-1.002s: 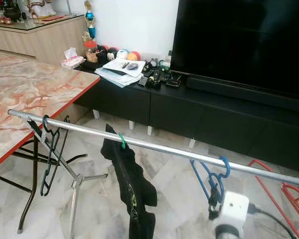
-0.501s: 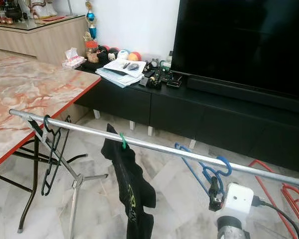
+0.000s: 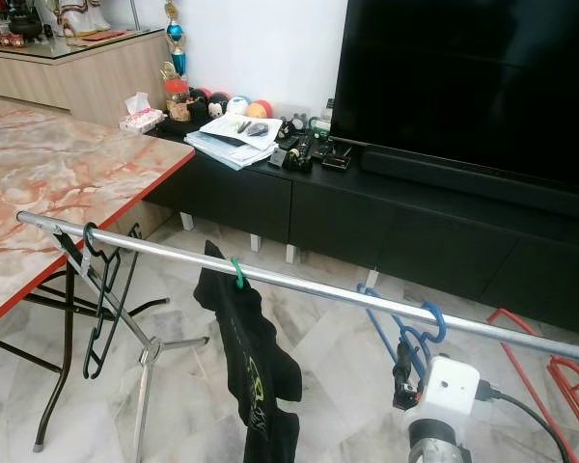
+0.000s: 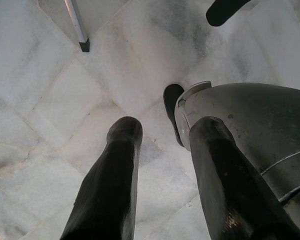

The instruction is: Hang hanger

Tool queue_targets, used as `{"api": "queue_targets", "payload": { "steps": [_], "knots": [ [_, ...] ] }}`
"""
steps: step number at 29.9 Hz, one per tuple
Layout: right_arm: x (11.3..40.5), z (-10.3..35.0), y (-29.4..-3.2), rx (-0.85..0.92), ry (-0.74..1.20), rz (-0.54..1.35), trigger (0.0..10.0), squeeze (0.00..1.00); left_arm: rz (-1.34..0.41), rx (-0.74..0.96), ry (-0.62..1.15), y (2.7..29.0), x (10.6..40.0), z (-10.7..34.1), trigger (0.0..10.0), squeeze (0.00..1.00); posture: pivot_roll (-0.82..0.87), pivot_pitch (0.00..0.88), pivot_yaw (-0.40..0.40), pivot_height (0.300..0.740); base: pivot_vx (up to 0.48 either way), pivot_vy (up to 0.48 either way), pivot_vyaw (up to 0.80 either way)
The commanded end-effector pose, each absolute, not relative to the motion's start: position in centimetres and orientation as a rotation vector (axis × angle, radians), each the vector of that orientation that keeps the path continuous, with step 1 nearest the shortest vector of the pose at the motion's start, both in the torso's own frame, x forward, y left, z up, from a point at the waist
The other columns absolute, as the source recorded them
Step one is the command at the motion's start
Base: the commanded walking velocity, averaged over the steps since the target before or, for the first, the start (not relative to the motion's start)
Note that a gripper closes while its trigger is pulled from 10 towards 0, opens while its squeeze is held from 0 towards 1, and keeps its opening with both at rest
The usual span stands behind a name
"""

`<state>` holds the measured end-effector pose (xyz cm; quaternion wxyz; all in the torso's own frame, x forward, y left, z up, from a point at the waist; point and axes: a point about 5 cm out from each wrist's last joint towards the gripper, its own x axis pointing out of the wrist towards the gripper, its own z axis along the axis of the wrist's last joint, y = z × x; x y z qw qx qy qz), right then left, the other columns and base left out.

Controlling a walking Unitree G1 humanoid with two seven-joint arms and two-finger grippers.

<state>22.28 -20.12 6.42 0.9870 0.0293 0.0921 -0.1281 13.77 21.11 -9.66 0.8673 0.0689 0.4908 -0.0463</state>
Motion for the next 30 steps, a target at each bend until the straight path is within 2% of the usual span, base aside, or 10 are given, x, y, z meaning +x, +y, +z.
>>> {"api": "queue_targets", "payload": {
  "steps": [1, 30],
  "knots": [
    [22.43, 6.43, -20.11, 0.06, 0.181, -0.259, 10.0, 0.0, -0.111, 0.134, 1.05, 20.73, 13.33, -9.92, 10.0, 0.0, 0.06, 0.0, -0.034, 0.74, 0.0, 0.0, 0.0],
    [23.21, 5.65, -20.36, 0.068, 0.188, -0.263, 10.0, 0.0, -0.107, 0.136, 1.046, 20.86, 13.3, -9.89, 10.0, 0.0, 0.06, 0.0, -0.034, 0.74, -0.273, 0.0, 0.0]
  ]
}}
